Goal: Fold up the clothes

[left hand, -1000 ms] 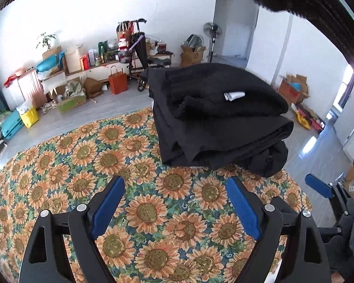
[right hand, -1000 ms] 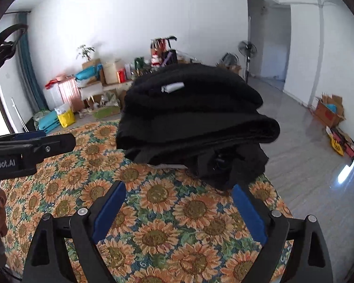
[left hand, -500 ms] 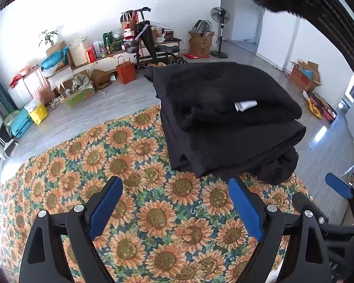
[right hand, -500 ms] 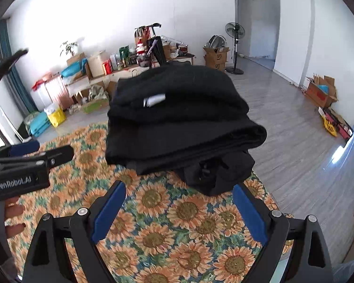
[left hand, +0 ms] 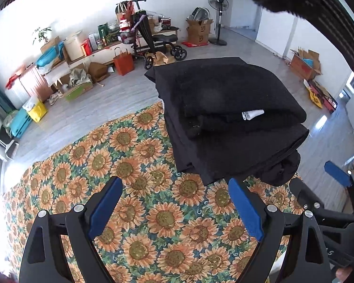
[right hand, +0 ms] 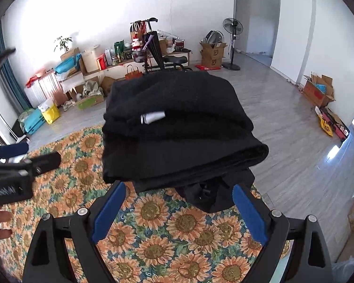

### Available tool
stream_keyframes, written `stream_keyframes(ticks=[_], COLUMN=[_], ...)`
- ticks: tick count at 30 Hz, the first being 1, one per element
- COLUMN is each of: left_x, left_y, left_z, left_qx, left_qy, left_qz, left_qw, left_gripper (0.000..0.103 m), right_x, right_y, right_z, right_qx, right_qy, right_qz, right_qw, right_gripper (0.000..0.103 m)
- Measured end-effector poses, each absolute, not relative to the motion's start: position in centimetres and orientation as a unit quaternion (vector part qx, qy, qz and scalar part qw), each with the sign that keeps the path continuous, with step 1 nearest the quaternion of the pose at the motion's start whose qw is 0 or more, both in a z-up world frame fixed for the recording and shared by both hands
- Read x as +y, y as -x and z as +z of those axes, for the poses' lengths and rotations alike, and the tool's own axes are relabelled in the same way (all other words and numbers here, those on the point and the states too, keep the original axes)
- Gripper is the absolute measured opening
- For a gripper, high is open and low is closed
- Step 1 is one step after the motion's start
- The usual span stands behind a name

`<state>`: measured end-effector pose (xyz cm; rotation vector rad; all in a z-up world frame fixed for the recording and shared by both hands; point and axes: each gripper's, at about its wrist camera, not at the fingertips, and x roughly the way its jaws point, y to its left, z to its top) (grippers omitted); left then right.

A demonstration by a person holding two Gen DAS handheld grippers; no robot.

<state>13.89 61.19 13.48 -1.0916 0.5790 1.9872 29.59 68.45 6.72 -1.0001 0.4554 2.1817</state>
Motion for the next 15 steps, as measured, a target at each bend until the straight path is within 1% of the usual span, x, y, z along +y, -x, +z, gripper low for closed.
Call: stream_keyframes(ticks=[11,15], left_x=[61.2,60.9], left_y=[-13.9,-13.9], left_z=[13.8,14.0], left_qx=[0.216,0.206], left_qy=[0.421,0.432], left_qz=[0.789,0.786], left_qw=[0.393,0.390], left_gripper=[0.091,0.091], right_x=[68.1,67.9], right_y=[-29.7,-29.7], right_z=[8.3,8.6], right_qx=[0.160,0.161], right_qy=[0.387,0.385], right_qz=[0.843,0.844], right_qw=[0.338,0.337], right_gripper=[0.094,0.094])
